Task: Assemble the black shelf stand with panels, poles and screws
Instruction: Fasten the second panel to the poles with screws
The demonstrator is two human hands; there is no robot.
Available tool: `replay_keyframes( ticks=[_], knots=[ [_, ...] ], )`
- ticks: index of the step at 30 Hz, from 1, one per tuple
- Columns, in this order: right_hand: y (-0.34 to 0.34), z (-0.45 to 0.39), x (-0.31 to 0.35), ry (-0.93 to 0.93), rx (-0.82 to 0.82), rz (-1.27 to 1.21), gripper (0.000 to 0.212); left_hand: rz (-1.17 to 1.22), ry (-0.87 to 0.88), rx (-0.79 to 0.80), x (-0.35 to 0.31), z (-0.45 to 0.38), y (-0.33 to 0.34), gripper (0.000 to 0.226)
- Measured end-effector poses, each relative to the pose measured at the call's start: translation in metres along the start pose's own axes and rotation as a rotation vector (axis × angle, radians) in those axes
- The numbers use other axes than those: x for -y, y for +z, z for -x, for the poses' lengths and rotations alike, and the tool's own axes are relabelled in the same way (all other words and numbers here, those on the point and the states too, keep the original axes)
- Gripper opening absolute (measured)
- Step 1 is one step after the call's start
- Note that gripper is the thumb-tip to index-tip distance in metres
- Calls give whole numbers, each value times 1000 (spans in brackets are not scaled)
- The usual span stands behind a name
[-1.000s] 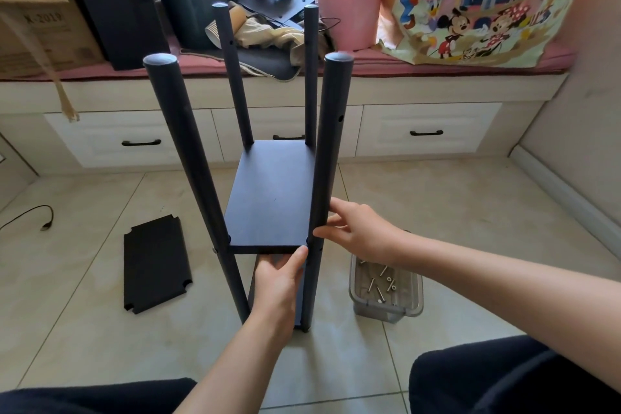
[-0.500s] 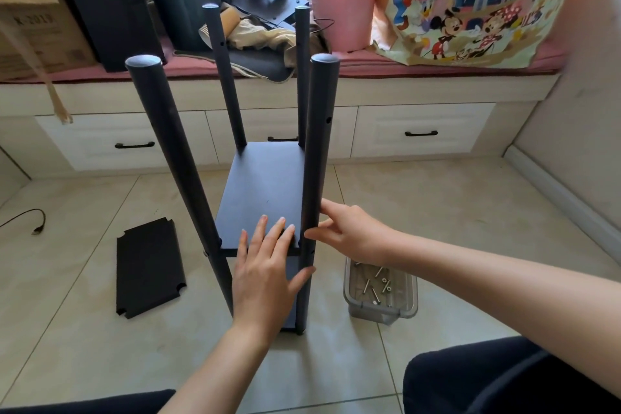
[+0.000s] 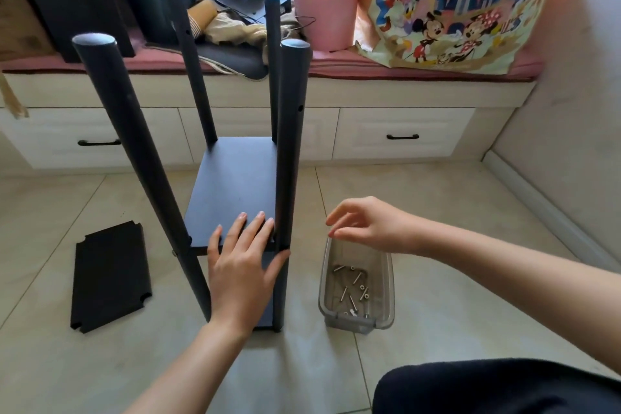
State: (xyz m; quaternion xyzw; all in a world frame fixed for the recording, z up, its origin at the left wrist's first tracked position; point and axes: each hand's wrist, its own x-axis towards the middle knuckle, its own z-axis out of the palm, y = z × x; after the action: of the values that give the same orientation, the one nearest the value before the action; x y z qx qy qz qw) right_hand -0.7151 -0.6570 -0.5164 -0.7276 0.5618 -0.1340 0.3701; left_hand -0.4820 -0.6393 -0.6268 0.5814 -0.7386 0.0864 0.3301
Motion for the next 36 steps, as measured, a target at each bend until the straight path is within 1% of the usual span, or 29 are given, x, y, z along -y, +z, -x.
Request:
replay_keyframes(
  ticks=[5, 9, 12, 14, 19, 21, 24, 26, 28, 31, 34, 36],
  knots=[
    [1, 8, -59, 108, -6, -4, 10, -21, -14, -32, -6, -10, 13, 57],
    [30, -1, -108, 205, -39, -44, 9, -30, -6, -84, -10, -12, 20, 56],
    [57, -12, -141, 256, -26, -38, 8, -40, -3, -121, -10, -11, 22, 53],
    [75, -23, -160, 288, -2, -24, 12, -55, 2, -138, -9, -11, 26, 51],
    [111, -61, -202, 368, 83, 150, 25, -58, 0, -177, -10, -11, 31, 45],
    [123, -78, -213, 376, 161, 226, 29, -65, 5, -171, -10, -11, 30, 43],
    [140, -96, -225, 361, 218, 332, 25, -84, 18, -160, -8, -10, 31, 43],
    [148, -103, -234, 337, 247, 390, 39, -91, 18, -148, -7, -8, 31, 43],
    [153, -107, -242, 324, 275, 483, 46, -93, 19, -139, -7, -8, 31, 43],
    [154, -111, -250, 293, 267, 577, 47, -99, 21, -143, -7, -8, 32, 42],
    [156, -114, -253, 267, 244, 612, 49, -104, 25, -145, -8, -9, 32, 41],
    [157, -115, -253, 256, 239, 640, 47, -103, 25, -148, -9, -9, 32, 41]
  ],
)
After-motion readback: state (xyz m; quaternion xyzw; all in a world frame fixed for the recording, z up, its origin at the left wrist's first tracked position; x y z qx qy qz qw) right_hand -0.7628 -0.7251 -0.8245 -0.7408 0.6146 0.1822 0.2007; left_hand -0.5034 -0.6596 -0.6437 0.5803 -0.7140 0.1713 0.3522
